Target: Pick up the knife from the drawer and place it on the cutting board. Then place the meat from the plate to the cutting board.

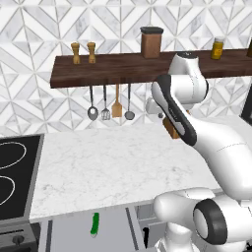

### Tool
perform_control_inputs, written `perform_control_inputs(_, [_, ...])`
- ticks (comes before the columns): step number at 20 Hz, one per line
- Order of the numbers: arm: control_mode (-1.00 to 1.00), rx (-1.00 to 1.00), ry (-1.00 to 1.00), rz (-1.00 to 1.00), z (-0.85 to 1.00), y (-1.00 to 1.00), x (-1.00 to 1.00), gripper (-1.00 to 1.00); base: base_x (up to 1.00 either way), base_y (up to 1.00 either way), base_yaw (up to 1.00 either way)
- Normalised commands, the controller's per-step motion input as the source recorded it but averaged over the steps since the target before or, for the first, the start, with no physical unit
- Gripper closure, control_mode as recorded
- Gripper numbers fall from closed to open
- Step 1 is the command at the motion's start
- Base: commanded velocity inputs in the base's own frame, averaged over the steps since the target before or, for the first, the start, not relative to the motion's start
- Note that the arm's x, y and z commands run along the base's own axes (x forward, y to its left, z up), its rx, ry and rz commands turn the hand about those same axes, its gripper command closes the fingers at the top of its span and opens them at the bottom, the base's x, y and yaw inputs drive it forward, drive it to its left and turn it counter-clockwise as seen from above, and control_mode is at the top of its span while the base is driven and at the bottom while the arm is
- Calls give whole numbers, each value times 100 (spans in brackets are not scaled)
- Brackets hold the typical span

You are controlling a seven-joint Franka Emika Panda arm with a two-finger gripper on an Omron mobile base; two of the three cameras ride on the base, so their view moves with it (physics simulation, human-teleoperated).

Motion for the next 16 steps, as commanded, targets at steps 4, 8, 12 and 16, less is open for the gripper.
perform_control_inputs(4, [-100, -4, 0, 0, 0, -4, 3, -100, 0, 0, 0])
perform_control_inputs(8, [-100, 0, 0, 0, 0, 0, 0, -100, 0, 0, 0])
perform_control_inputs(12, [-100, 0, -1, 0, -2, 0, -15, -100, 0, 0, 0])
perform_control_inputs(16, [-100, -10, -3, 1, -44, 17, -51, -100, 0, 0, 0])
